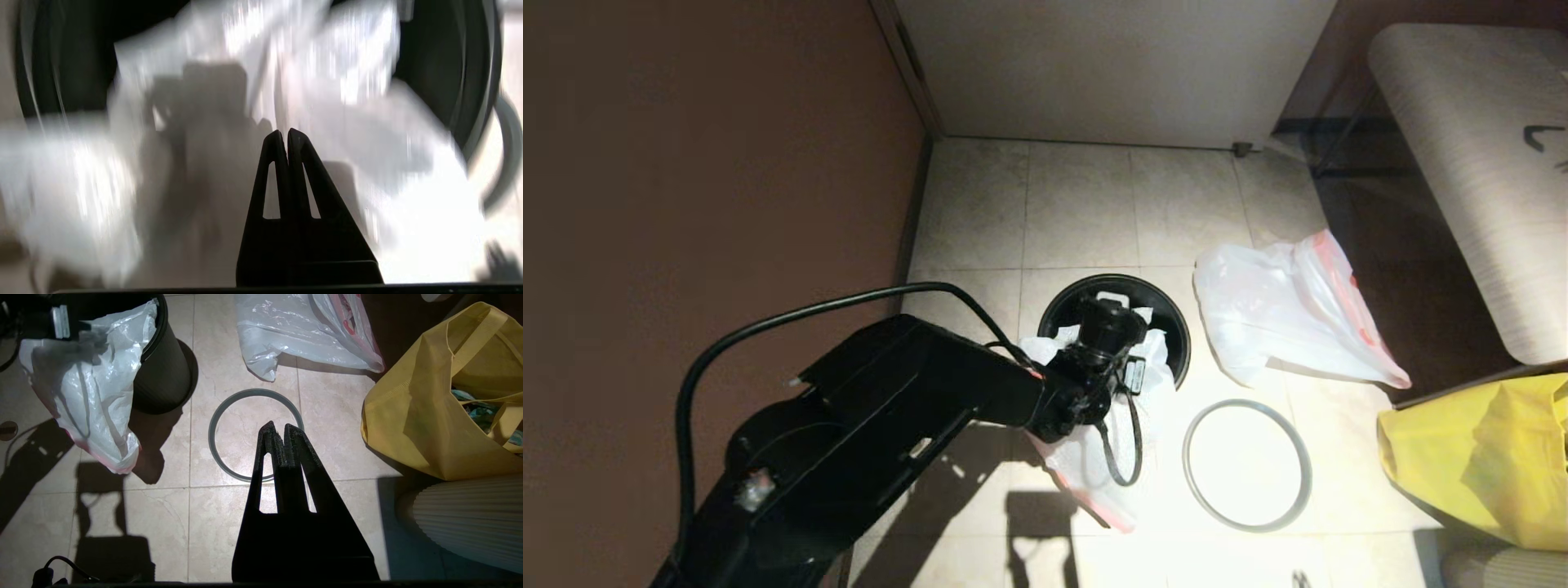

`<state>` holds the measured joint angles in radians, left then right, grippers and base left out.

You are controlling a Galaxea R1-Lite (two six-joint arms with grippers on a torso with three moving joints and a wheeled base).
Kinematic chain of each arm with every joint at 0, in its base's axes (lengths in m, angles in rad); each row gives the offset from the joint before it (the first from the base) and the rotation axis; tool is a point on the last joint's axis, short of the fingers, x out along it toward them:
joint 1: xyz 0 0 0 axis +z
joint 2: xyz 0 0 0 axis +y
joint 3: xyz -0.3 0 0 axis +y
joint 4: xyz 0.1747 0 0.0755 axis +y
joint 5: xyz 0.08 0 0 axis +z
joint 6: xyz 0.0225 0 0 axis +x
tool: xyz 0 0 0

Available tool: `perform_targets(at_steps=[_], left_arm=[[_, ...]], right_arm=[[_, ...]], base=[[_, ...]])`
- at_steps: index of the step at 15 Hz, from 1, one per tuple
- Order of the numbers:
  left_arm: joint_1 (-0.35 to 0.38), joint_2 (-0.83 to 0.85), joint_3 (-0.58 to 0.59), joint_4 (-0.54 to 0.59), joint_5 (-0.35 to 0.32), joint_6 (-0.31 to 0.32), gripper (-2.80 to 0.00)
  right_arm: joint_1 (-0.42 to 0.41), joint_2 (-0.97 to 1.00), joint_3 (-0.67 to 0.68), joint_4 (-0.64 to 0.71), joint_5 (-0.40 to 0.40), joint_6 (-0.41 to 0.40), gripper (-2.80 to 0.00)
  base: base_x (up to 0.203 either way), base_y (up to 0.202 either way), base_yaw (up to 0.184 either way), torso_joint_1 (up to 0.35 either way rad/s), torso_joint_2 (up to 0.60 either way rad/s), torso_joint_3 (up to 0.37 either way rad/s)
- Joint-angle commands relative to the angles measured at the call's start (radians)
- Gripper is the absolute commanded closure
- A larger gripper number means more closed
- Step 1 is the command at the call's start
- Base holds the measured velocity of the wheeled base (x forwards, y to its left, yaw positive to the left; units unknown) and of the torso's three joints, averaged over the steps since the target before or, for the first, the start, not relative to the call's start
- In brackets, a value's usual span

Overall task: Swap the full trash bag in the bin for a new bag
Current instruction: Put the new garbage bag on the trash can

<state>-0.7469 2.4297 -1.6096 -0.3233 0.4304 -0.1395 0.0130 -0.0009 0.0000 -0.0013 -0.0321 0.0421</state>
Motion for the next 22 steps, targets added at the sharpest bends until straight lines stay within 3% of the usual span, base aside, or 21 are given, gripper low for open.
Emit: perform_targets(at_steps=[1, 4, 8, 10, 12, 14, 15, 18, 21, 22], left_arm=[[-0.016, -0.151, 0.28, 0.004, 0.003, -0.142, 0.0], [-0.01, -0.216, 0.573, -0.083, -0.001, -0.251, 0.0], [0.014, -0.157, 0.821, -0.396, -0.01, -0.284, 0.0], [0.011, -0.138, 0.884, -0.491, -0.034, -0.238, 0.0], [0.033, -0.049, 0.867, -0.557, -0.036, -0.189, 0.0], [0.096, 0.027, 0.852, -0.704, -0.035, -0.052, 0.0], [0.107, 0.047, 0.86, -0.738, -0.03, -0.007, -2.8], [0.15, 0.113, 0.86, -0.841, -0.007, 0.101, -2.8], [0.173, 0.171, 0.838, -1.037, -0.007, 0.29, -2.8], [0.173, 0.175, 0.819, -1.039, -0.007, 0.296, -2.8]], right_arm=[[0.001, 0.001, 0.002, 0.0, 0.0, 0.001, 0.0], [-0.001, 0.001, 0.0, 0.001, 0.0, 0.001, 0.0], [0.001, 0.001, 0.001, 0.0, 0.0, -0.001, 0.0], [0.001, 0.001, 0.002, 0.0, 0.0, 0.001, 0.0], [0.001, 0.001, 0.001, 0.0, 0.0, 0.001, 0.0], [-0.001, 0.001, 0.002, 0.0, 0.0, 0.001, 0.0], [-0.001, 0.001, 0.002, 0.0, 0.0, -0.001, 0.0], [0.001, 0.001, 0.002, 0.0, 0.0, 0.001, 0.0], [0.0, 0.001, 0.002, 0.0, 0.0, 0.0, 0.0], [-0.001, 0.001, 0.001, 0.0, 0.0, 0.0, 0.0]], base=[[0.0, 0.0, 0.0, 0.0, 0.0, 0.0], [0.0, 0.0, 0.0, 0.0, 0.0, 0.0], [0.0, 0.0, 0.0, 0.0, 0.0, 0.0], [0.0, 0.0, 0.0, 0.0, 0.0, 0.0], [0.0, 0.0, 0.0, 0.0, 0.0, 0.0], [0.0, 0.0, 0.0, 0.0, 0.0, 0.0], [0.0, 0.0, 0.0, 0.0, 0.0, 0.0], [0.0, 0.0, 0.0, 0.0, 0.0, 0.0], [0.0, 0.0, 0.0, 0.0, 0.0, 0.0], [0.0, 0.0, 0.0, 0.0, 0.0, 0.0]])
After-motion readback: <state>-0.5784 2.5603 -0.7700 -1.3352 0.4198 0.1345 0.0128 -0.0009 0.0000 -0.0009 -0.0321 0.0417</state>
